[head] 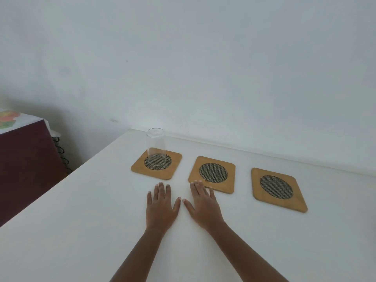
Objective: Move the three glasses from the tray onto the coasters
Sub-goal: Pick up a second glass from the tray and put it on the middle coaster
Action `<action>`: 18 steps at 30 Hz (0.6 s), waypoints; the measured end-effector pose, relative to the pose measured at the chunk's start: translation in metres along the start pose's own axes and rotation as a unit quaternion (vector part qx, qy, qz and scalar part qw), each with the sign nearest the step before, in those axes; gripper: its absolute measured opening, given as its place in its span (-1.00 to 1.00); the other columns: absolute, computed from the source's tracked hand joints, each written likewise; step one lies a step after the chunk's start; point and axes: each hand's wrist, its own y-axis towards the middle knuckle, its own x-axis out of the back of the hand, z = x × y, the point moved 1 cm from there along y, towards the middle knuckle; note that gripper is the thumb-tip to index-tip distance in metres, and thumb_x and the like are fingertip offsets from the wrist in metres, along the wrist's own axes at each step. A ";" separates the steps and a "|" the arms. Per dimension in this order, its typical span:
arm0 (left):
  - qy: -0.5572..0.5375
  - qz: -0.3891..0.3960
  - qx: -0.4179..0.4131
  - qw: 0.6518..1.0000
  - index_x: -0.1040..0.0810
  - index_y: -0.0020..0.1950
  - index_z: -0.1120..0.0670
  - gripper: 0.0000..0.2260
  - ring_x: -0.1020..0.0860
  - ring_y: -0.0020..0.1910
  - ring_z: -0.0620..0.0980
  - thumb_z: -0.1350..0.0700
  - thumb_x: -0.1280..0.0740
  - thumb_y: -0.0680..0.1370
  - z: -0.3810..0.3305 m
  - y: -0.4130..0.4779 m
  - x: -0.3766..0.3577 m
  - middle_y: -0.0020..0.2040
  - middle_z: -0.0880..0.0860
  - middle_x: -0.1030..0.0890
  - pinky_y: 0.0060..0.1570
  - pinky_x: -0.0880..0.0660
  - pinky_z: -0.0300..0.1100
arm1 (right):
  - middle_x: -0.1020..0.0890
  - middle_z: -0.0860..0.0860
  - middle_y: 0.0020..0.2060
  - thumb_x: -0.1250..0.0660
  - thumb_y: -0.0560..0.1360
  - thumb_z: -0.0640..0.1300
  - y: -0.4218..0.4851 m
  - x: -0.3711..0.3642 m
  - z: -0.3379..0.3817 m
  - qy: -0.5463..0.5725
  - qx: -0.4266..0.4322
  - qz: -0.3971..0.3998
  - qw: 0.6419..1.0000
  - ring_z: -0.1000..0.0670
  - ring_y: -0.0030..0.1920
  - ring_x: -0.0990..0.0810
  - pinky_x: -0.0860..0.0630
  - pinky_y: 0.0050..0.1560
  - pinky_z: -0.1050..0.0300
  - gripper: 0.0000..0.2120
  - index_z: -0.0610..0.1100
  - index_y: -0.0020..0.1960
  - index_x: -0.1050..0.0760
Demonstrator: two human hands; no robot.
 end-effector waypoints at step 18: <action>-0.068 0.035 -0.124 0.989 -0.08 0.46 0.17 -0.46 -0.04 0.50 0.14 -0.13 0.06 0.59 -0.188 -0.080 -0.008 0.51 0.23 -0.08 0.46 -0.02 0.01 | -0.68 -0.03 0.06 0.30 0.55 0.17 -0.131 0.088 -0.139 -0.073 -0.108 -0.069 0.989 -0.01 0.13 -0.62 -0.58 0.03 -0.02 -0.29 -0.14 0.11 -0.55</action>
